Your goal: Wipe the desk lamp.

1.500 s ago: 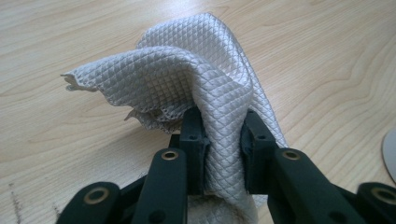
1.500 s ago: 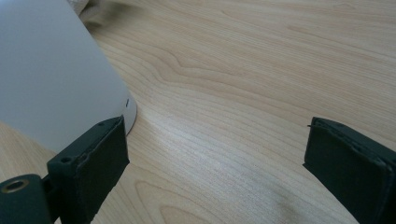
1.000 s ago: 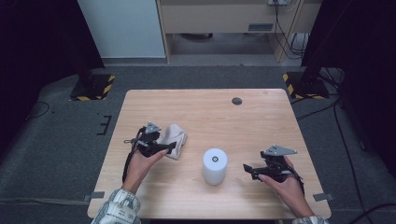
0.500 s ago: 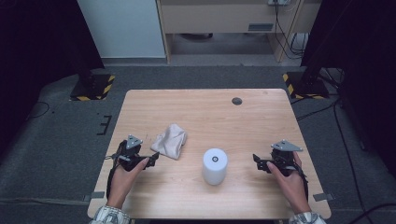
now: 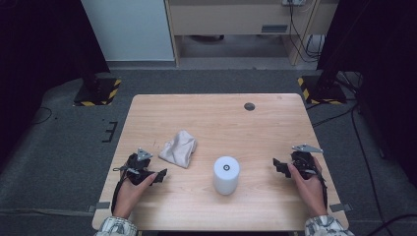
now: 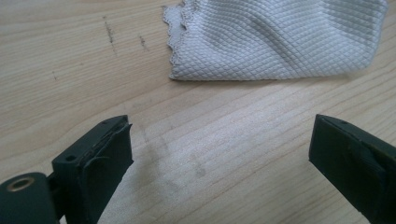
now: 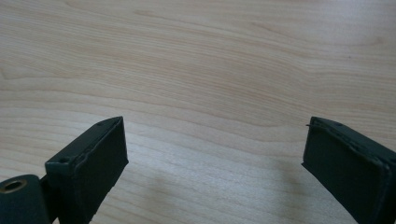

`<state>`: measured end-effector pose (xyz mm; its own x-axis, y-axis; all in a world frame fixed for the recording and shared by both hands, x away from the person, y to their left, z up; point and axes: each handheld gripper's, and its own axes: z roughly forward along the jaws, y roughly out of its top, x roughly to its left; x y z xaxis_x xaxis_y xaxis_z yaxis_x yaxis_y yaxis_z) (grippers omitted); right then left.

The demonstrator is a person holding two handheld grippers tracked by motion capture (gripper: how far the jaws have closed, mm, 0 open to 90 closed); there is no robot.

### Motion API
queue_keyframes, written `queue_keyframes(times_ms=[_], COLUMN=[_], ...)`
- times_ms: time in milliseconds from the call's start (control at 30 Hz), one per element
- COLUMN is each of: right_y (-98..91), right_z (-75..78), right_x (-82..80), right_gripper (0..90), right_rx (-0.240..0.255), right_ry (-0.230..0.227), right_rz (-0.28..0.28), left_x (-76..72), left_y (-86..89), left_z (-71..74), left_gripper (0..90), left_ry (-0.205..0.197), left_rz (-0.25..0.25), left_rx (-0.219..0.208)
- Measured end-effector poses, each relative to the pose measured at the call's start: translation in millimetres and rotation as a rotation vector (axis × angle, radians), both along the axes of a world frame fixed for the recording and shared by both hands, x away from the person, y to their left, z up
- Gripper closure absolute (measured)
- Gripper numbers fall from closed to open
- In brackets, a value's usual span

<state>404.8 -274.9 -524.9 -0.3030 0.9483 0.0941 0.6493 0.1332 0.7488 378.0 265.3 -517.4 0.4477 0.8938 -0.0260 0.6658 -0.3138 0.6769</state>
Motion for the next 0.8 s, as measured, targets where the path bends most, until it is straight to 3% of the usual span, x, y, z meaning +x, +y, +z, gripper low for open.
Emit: queue_keyframes(times_ms=[200, 267, 367, 433, 567, 800], right_y=[1.6, 3.5, 7.0, 10.1, 17.0, 21.6], right_z=[-7.7, -7.7, -9.0, -10.3, -13.2, -14.5], right_x=[3.6, 3.3, 3.0, 2.3, -0.4, -3.7], right_gripper=[6.4, 5.7, 4.5, 4.5, 3.2, 2.8], right_rx=[-0.024, -0.03, -0.024, -0.051, -0.115, -0.112], right_ry=[0.056, 0.051, 0.07, 0.063, 0.044, 0.029], right_rz=[-0.005, 0.012, 0.017, 0.028, 0.051, 0.041], left_x=[4.3, 5.2, 3.9, 2.6, 1.0, 0.5], left_y=[4.8, 5.6, 5.1, 3.3, 0.6, 1.1], left_z=[-7.7, -10.2, -12.3, -13.9, -17.8, -19.6], left_gripper=[5.1, 5.0, 4.4, 4.1, 0.0, 0.0], left_ry=[0.027, 0.039, 0.025, 0.011, -0.015, -0.035], left_rz=[0.005, 0.009, 0.011, 0.001, 0.008, 0.005], left_rx=[0.01, 0.006, 0.012, 0.037, 0.021, 0.014])
